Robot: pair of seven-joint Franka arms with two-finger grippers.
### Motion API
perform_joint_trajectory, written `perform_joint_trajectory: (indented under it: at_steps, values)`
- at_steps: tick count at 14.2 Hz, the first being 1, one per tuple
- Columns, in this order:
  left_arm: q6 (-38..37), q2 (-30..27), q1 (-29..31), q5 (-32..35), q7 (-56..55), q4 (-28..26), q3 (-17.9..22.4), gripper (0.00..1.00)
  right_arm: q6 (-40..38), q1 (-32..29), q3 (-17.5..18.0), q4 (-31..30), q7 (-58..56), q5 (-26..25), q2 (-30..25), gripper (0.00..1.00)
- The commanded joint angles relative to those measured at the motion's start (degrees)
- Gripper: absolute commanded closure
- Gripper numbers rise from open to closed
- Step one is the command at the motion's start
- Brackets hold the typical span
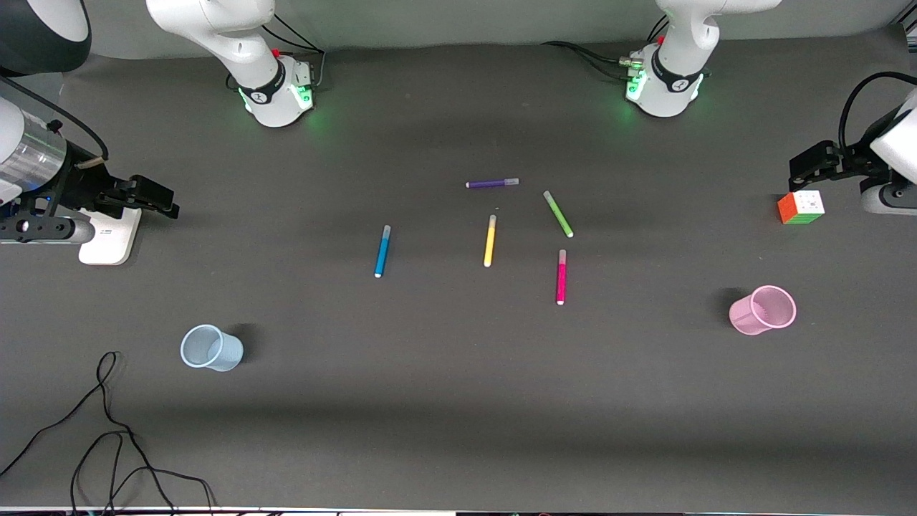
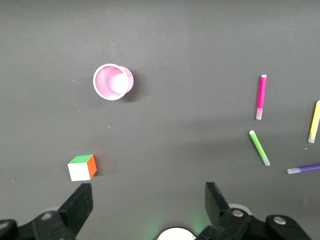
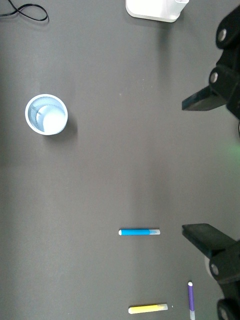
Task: Place pink and blue markers in matching cups
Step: 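Reach the right gripper down to the blue marker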
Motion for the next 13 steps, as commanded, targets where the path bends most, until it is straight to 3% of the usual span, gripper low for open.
perform_joint_trajectory:
  at_steps: [1,8,11,13]
  values:
    - [-1.20,-0.34,-0.45,-0.24,0.86,0.46,0.16,0.00,-0.16,0.50,-0.21,0.45,-0.48,-0.83,0.42,0.00]
    - [-0.93,-0.25,0.07,-0.68,0.86,0.28,0.16,0.00,-0.25,2.00,-0.12,1.07,0.22,-0.39,4.01,0.00]
    - [-1.02,-0.25,-0.01,-0.68,0.86,0.28,0.16,0.00,-1.21,3.75,-0.03,5.45,1.36,0.05,8.93,0.01]
    - [-0.93,-0.25,-0.01,-0.68,0.86,0.37,0.16,0.00,-2.00,6.73,0.14,10.88,4.16,2.41,15.41,0.01]
